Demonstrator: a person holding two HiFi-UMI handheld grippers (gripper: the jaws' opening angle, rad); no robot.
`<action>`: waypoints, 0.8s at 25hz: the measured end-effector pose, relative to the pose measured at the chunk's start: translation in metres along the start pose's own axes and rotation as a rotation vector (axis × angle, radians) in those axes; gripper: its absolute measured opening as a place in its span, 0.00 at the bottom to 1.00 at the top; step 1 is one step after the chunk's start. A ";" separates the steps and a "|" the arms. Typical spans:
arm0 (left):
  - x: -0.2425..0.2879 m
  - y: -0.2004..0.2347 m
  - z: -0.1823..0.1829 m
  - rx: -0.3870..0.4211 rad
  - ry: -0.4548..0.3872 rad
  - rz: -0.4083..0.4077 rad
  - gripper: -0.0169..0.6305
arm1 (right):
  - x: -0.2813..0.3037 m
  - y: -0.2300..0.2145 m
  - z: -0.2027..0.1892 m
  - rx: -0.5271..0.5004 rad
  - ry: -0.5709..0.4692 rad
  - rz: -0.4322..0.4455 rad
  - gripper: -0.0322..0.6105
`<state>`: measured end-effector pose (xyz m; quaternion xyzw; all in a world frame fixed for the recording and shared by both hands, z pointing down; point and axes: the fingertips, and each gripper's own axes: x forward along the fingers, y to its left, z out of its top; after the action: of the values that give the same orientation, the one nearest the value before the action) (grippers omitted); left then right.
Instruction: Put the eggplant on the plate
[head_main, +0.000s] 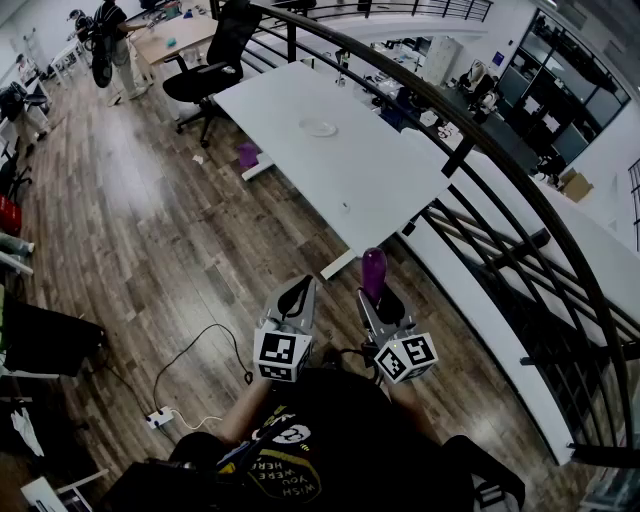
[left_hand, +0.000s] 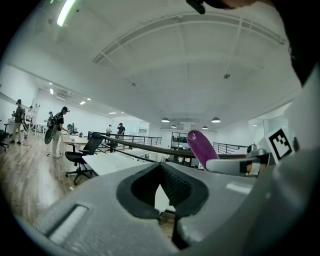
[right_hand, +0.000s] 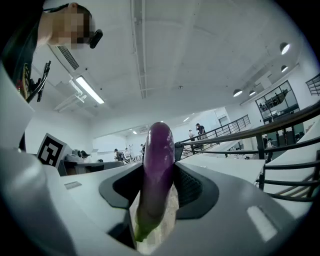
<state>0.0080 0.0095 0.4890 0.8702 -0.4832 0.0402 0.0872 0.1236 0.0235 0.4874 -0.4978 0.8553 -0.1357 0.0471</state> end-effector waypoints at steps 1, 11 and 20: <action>0.000 0.000 0.000 0.001 0.001 -0.001 0.03 | 0.000 0.000 0.000 0.001 0.001 0.000 0.35; -0.006 0.013 0.002 -0.003 0.007 0.009 0.03 | 0.011 0.010 -0.001 0.003 0.011 0.008 0.35; -0.016 0.028 -0.001 -0.004 0.010 0.013 0.03 | 0.023 0.025 -0.014 0.059 0.029 0.051 0.35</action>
<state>-0.0238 0.0087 0.4908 0.8667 -0.4885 0.0443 0.0912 0.0878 0.0179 0.4945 -0.4721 0.8640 -0.1669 0.0528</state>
